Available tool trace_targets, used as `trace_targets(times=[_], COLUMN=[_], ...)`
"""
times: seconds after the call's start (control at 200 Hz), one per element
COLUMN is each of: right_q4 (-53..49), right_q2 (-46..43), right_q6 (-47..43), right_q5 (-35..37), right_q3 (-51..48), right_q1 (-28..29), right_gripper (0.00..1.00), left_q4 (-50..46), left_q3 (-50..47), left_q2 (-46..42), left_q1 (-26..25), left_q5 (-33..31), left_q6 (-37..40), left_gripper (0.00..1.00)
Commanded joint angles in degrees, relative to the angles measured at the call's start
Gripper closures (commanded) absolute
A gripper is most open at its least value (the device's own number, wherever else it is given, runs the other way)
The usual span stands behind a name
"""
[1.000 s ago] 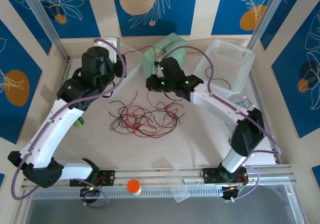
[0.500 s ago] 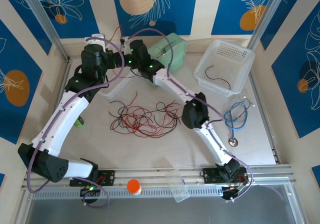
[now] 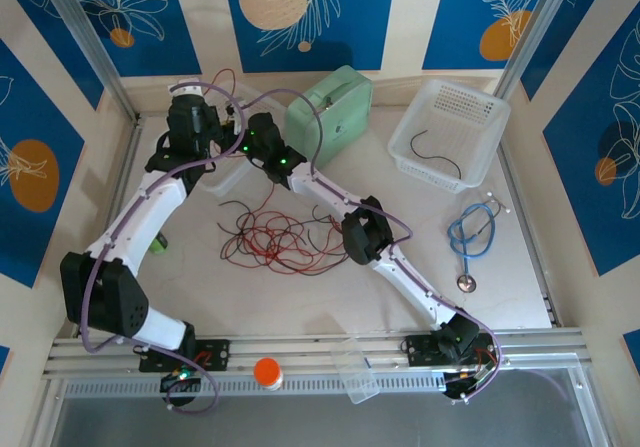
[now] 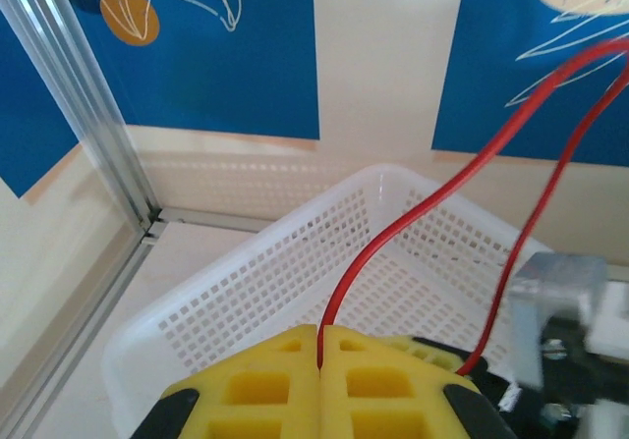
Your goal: Untangle the cables
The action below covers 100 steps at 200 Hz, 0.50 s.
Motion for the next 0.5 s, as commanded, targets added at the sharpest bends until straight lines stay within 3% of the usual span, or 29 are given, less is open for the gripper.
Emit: trace_targets(times=[0.0,0.02,0.13,0.18,0.325,0.495], right_q4=[2.7,2.4,1.4,0.6,-1.4,-4.9], right_q2=[-0.2,-0.3,-1.0,-1.5,-4.7,-10.3], right_q6=[-1.7,-1.6,-1.5,-1.5,-1.7,-5.1], right_q5=[1.9,2.1,2.2,2.2,1.1,1.2], right_q3=[2.4,2.5,2.3,2.1,-0.1,-4.3], right_q1=[0.6,0.7,1.2,1.3,1.7,3.0], right_gripper=[0.91,0.85,0.32,0.16,0.0,0.01], left_q4=[2.6,2.5,1.2,0.3,-3.6,-7.3], left_q3=[-0.4,-0.4,-0.1,0.2,2.4,5.7], left_q2=[1.1,1.2,2.1,2.3,3.3,6.1], left_q1=[1.1,1.3,1.9,2.3,4.1,6.9], left_q5=[1.1,1.2,1.7,1.8,2.3,4.7], left_q6=[-1.0,-1.2,-1.8,-2.0,-3.3,-4.7], left_gripper=[1.0,1.0,1.0,1.0,1.0,1.0])
